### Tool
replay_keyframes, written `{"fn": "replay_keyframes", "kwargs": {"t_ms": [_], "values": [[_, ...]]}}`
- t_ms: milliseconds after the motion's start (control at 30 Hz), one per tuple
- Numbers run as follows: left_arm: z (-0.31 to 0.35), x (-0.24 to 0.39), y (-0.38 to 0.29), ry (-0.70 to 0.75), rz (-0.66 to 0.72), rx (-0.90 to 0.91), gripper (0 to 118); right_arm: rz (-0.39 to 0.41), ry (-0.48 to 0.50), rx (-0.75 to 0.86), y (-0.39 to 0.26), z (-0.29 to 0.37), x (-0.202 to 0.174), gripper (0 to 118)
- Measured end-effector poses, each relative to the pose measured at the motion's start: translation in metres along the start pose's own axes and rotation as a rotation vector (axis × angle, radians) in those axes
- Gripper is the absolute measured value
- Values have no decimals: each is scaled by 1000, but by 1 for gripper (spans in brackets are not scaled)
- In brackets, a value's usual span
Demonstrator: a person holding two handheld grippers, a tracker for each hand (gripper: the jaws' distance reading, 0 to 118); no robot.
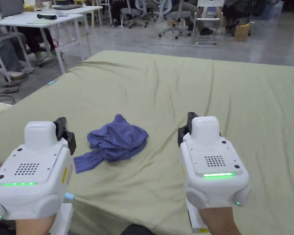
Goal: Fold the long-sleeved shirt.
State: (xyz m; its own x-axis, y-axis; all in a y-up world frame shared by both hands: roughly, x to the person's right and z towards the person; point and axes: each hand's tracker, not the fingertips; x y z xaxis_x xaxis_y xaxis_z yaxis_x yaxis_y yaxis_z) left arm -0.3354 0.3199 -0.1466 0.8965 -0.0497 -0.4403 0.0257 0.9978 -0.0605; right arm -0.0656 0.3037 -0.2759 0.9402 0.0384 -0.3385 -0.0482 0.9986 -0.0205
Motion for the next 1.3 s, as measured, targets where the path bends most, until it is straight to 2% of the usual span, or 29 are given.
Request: {"fn": "replay_keyframes", "kwargs": {"t_ms": [133,200,233,267,333,367,400,467,633,767,867,900,933,967,1000,1133,1300], "values": [[3,-22,-3,8,6,-26,0,14,56,-8,1,-5,-27,0],[-3,-25,-4,-38,16,-68,0,17,77,-16,2,-7,-33,0],[-11,-25,-5,-58,23,-108,12,21,90,-20,2,-7,-35,0],[-18,-24,-7,-77,31,-144,36,28,97,-21,2,-9,-37,0],[-50,-21,-12,-114,69,-275,104,43,101,-26,1,-13,-40,0],[-66,-17,-14,-114,79,-356,109,47,104,-28,0,-13,-42,0],[-82,-12,-19,-123,97,-428,109,49,109,-32,-1,-16,-42,0],[-114,-2,-28,-171,120,-428,109,44,120,-46,-3,-21,-43,0],[-215,41,-59,-245,87,-580,109,47,120,-89,-15,-43,-46,0],[-289,69,-86,-260,-12,-662,107,16,123,-182,-27,-57,-40,0],[-326,79,-105,-264,29,-740,103,10,105,-214,-36,-61,-31,0],[-335,82,-111,-249,46,-773,93,12,96,-225,-38,-60,-28,0],[-337,82,-115,-241,75,-782,60,16,91,-237,-41,-62,-25,0],[-339,83,-118,-255,89,-796,19,19,90,-247,-43,-64,-22,0],[-340,87,-119,-239,67,-796,7,21,89,-256,-46,-65,-19,0],[-330,90,-106,-252,-13,-781,7,39,77,-266,-53,-67,-9,0],[-289,108,-31,-376,60,-600,7,-9,61,-269,-47,-55,18,0]]}}
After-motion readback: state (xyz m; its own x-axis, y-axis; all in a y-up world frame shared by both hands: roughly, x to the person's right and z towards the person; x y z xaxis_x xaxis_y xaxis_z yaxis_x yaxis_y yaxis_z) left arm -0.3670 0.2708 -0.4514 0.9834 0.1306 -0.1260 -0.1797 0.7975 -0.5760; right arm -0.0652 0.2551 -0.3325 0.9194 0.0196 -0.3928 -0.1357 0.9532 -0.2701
